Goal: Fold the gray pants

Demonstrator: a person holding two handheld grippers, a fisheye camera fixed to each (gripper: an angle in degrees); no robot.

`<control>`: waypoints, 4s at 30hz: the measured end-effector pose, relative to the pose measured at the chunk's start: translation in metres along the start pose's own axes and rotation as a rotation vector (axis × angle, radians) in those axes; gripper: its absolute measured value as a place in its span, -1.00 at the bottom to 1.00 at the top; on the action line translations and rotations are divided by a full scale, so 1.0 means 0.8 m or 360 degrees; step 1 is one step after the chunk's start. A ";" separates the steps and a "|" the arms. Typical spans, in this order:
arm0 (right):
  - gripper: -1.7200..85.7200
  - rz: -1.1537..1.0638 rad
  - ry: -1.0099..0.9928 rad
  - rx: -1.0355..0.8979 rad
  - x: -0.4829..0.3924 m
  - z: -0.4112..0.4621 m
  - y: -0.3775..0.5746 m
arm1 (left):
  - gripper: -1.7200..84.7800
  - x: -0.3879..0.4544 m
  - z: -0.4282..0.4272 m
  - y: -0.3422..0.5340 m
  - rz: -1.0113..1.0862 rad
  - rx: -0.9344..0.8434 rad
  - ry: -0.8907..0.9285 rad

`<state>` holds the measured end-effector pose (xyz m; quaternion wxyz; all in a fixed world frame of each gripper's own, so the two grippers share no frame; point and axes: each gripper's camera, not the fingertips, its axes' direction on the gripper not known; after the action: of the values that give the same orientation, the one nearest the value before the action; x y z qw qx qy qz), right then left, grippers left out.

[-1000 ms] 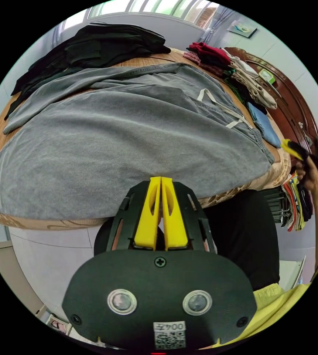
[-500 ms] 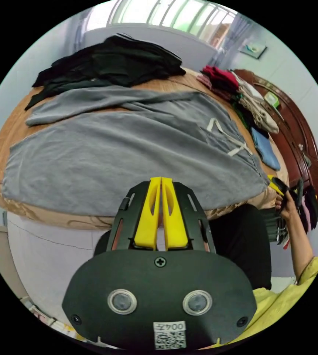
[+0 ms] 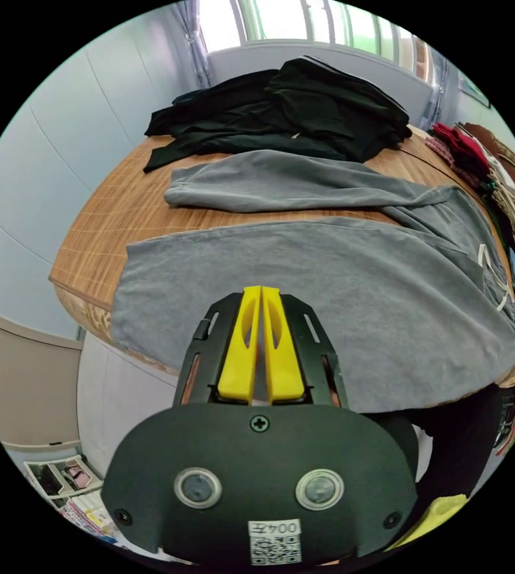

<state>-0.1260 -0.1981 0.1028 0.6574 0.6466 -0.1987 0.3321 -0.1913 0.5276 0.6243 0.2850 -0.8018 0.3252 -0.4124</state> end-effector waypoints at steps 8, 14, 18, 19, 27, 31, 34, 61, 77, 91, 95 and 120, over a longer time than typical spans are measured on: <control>-0.83 0.0215 0.0160 -0.0032 0.094 0.017 0.031 | -0.95 0.163 0.032 0.045 0.0240 0.0028 0.0195; -0.75 0.0105 -0.0212 0.0156 0.068 -0.039 0.041 | -0.88 0.207 0.008 0.061 0.0425 0.0083 0.0247; -0.77 -0.0221 -0.0384 -0.0131 -0.029 -0.003 0.026 | -0.81 0.211 -0.011 0.060 0.0635 0.0188 -0.0032; -0.80 -0.0329 -0.0333 -0.0262 -0.066 0.019 0.018 | -0.80 0.210 -0.008 0.053 0.0690 0.0186 -0.0104; -0.91 -0.0784 0.0085 -0.0823 -0.191 0.149 -0.042 | -0.77 0.249 0.047 -0.017 0.1127 0.0132 -0.0530; -0.92 -0.0990 0.0171 -0.0957 -0.211 0.177 -0.057 | -0.72 0.292 0.087 -0.053 0.1395 0.0048 -0.0592; -0.91 -0.1101 0.0253 -0.1015 -0.225 0.192 -0.059 | -0.69 0.309 0.119 -0.075 0.1579 -0.0069 -0.0617; -0.95 -0.1162 0.0037 -0.1104 -0.159 0.228 -0.118 | -0.92 0.043 -0.004 -0.392 0.0632 -0.0050 0.0746; -0.93 -0.1155 0.0043 -0.1023 -0.130 0.220 -0.129 | -0.73 -0.169 0.178 -0.412 -0.0131 -0.0006 0.0347; -0.94 -0.1087 0.0003 -0.0985 -0.104 0.214 -0.145 | -0.65 -0.379 0.314 -0.251 -0.0861 0.0029 0.1112; -0.95 -0.1029 -0.0058 -0.0970 -0.090 0.212 -0.153 | -0.68 -0.395 0.336 -0.264 -0.0896 0.0019 0.1126; -0.96 -0.0998 -0.0084 -0.0992 -0.072 0.223 -0.180 | -0.75 -0.489 0.230 -0.247 -0.0534 0.0072 0.1120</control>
<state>-0.0368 -0.3752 -0.0252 0.8846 0.4548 -0.1002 0.0241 -0.1542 0.9825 0.4898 0.1022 -0.6468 0.2582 -0.7103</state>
